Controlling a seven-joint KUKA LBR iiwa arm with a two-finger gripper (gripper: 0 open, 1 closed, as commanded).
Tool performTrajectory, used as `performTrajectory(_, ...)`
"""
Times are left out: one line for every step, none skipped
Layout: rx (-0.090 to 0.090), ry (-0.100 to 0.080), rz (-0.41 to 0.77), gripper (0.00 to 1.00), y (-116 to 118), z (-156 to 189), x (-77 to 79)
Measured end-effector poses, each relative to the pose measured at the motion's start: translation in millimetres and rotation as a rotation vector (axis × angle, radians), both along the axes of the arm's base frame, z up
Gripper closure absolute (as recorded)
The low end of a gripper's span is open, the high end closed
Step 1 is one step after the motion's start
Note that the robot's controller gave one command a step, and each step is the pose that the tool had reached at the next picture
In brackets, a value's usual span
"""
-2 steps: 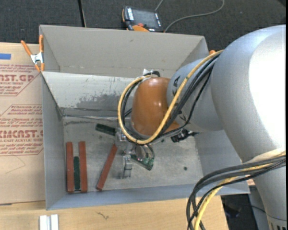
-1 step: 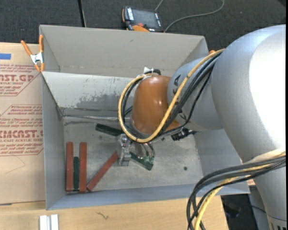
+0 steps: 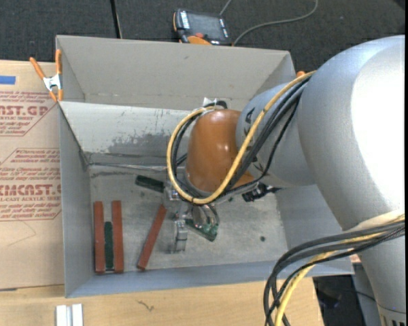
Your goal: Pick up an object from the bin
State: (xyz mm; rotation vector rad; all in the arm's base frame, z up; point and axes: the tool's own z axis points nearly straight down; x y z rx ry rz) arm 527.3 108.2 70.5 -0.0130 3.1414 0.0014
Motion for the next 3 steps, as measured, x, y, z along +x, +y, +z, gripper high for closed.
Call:
performTrajectory(0.002,-0.008,0.127,0.00,67,0,-40.8)
performTrajectory(0.000,-0.001,0.122,1.00,65,-1,-41.7)
performTrajectory(0.003,-0.010,0.125,1.00,97,185,-17.3)
